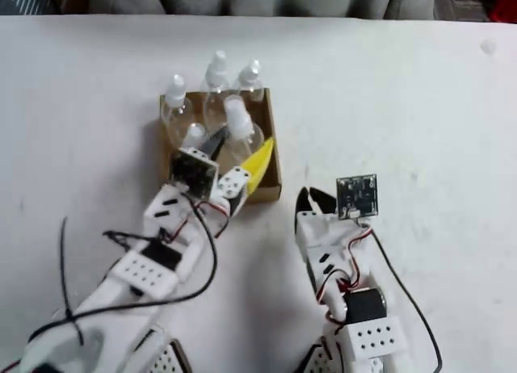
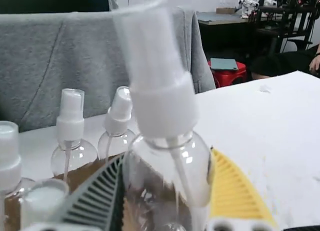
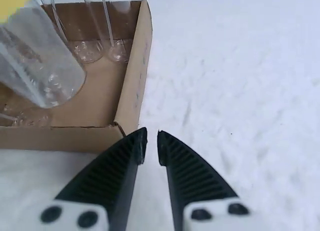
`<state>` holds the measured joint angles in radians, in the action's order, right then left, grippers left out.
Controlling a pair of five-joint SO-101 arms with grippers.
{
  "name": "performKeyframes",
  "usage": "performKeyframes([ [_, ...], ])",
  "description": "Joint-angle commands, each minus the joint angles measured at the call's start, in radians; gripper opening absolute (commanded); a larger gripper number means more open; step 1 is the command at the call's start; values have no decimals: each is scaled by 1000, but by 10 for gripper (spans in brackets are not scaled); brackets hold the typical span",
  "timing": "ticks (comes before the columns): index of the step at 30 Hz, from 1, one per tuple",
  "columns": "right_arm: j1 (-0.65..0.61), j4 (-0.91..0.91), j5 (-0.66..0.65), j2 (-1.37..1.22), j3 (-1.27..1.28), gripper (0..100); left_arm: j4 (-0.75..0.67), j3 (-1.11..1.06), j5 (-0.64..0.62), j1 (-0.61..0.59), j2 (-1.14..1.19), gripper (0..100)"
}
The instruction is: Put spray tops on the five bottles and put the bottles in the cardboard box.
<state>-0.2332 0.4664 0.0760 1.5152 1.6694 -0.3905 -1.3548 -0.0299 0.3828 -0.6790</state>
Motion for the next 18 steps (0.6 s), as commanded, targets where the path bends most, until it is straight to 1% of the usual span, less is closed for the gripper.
performKeyframes([
  [1,2,-44,9,5,15,15,-52,187,25,7,191,23],
  [5,2,-30,11,5,26,15,-54,298,23,15,358,23],
  [11,2,-12,12,5,26,15,-57,384,25,7,484,23],
  [18,2,-12,12,5,26,15,-184,387,25,7,604,23],
])
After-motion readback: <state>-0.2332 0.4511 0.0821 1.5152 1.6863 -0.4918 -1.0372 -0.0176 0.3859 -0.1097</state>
